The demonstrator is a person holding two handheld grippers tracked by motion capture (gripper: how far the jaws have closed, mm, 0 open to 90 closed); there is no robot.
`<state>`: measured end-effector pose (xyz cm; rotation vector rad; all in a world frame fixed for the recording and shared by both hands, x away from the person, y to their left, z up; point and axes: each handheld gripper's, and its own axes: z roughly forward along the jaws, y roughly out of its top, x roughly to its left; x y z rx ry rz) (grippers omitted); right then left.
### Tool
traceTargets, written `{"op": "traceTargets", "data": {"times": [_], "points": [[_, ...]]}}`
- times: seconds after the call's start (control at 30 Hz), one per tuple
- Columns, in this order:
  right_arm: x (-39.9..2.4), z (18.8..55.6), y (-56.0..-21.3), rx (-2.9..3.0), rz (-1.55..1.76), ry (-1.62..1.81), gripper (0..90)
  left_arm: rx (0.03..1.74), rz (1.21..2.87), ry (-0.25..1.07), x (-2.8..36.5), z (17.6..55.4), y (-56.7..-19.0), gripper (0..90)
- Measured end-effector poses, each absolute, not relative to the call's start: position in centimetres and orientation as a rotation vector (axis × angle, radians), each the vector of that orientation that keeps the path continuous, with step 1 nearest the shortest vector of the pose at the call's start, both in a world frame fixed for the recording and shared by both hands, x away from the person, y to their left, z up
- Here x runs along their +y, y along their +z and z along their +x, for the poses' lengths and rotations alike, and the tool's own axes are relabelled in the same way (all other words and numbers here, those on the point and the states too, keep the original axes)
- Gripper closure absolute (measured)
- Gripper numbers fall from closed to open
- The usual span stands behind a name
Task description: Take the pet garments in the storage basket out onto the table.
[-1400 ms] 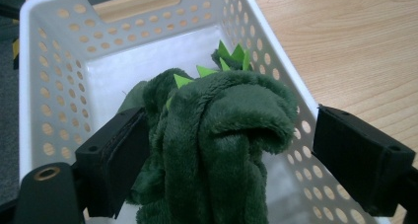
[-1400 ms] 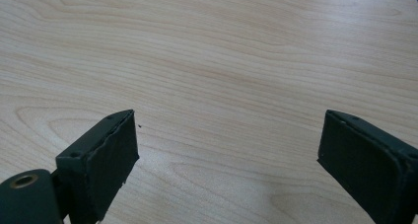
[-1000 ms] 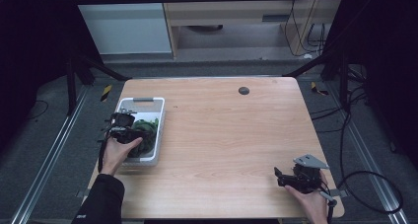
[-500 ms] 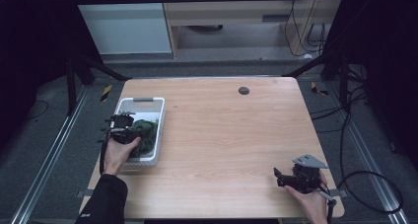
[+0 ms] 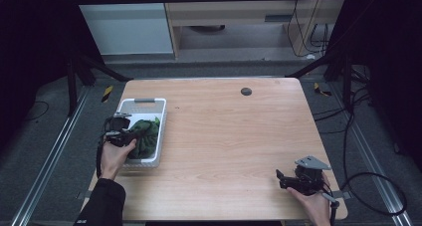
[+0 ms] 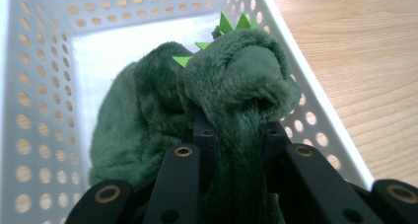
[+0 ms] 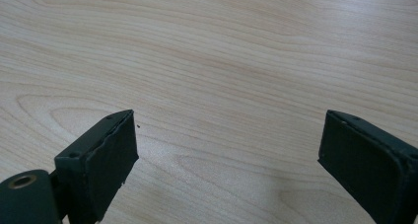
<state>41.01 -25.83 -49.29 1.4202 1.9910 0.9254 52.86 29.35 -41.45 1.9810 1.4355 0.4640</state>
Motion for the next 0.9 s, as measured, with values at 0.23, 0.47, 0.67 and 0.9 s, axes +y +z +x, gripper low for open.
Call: {"op": "traceTargets", "data": {"times": [0.23, 0.47, 0.67, 0.9], "points": [[-25.9, 41.0, -49.3, 1.987, 1.423, 0.924, 7.6, 1.364, 1.935, 0.505, 29.9, 51.3, -39.0, 75.9], [-25.8, 41.0, -49.2, 1.989, 1.424, 0.932, 7.5, 1.298, 1.962, 0.536, 29.5, 50.4, -36.7, 75.9], [-25.8, 40.9, -49.2, 1.985, 1.426, 0.930, 7.5, 1.246, 1.975, 0.571, 29.3, 49.6, -34.5, 75.9], [-25.8, 40.9, -49.2, 1.985, 1.418, 0.930, 7.5, 1.185, 1.983, 0.604, 29.0, 48.4, -32.1, 75.9]]}}
